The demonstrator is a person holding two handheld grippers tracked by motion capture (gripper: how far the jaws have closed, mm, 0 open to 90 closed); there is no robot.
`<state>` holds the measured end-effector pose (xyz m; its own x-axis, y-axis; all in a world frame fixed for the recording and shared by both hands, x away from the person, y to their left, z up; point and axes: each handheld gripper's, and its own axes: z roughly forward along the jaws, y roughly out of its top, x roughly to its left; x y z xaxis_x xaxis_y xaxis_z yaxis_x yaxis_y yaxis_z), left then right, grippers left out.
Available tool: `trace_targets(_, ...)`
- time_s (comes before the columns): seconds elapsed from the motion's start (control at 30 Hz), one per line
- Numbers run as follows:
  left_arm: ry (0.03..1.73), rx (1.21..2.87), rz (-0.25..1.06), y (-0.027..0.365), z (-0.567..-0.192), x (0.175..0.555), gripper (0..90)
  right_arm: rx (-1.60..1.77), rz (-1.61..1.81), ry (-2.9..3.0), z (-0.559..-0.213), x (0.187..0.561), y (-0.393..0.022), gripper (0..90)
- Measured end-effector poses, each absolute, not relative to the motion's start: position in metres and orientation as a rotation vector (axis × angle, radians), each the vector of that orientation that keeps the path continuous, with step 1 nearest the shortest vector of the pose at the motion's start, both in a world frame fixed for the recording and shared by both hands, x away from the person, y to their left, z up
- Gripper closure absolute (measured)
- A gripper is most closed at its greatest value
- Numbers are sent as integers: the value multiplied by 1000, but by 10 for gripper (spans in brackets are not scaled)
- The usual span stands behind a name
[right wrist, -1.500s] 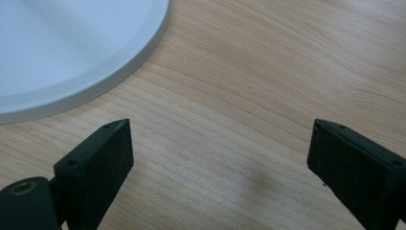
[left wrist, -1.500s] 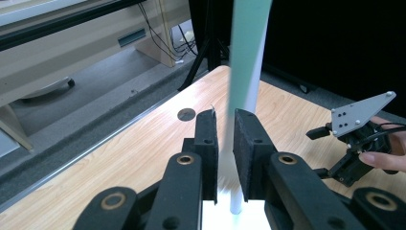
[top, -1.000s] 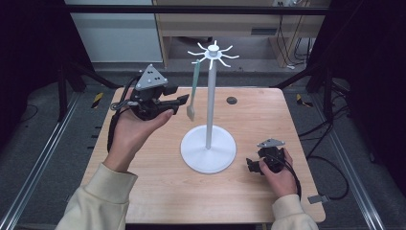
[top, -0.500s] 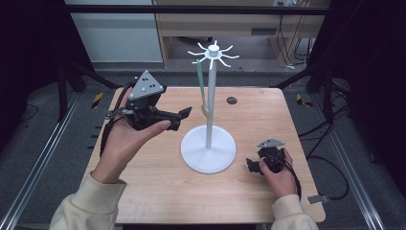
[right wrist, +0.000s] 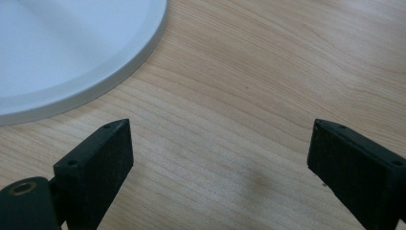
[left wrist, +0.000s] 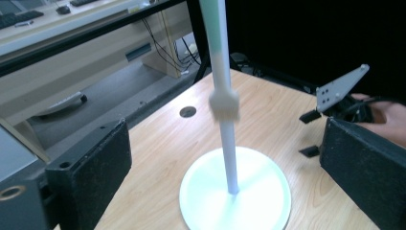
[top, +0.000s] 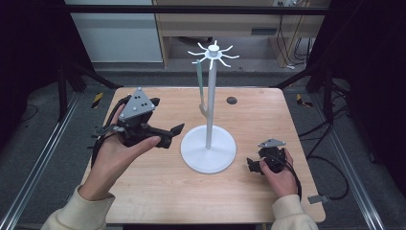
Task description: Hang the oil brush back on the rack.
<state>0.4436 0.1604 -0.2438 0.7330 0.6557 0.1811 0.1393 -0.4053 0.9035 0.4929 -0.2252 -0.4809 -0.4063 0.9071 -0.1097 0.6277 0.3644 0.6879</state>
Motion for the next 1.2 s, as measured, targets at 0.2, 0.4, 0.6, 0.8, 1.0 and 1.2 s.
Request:
trace_targets(0.2,644,1967,621,167,-263,442,27,1327,776,2153,-481,493,-225,90)
trace_targets(0.4,656,1988,614,172,-287,438,25,1326,775,2153,-481,493,-225,90)
trace_targets(0.6,682,2021,611,177,-306,437,25,1320,774,2154,-481,493,-224,90)
trace_targets(0.8,689,2037,588,181,-326,434,25,1321,772,2153,-482,493,-225,90)
trace_targets(1.0,712,2060,590,188,-345,434,27,1324,772,2154,-482,493,-225,90)
trace_targets(1.2,737,2075,576,196,-365,435,28,1326,769,2156,-482,493,-224,90)
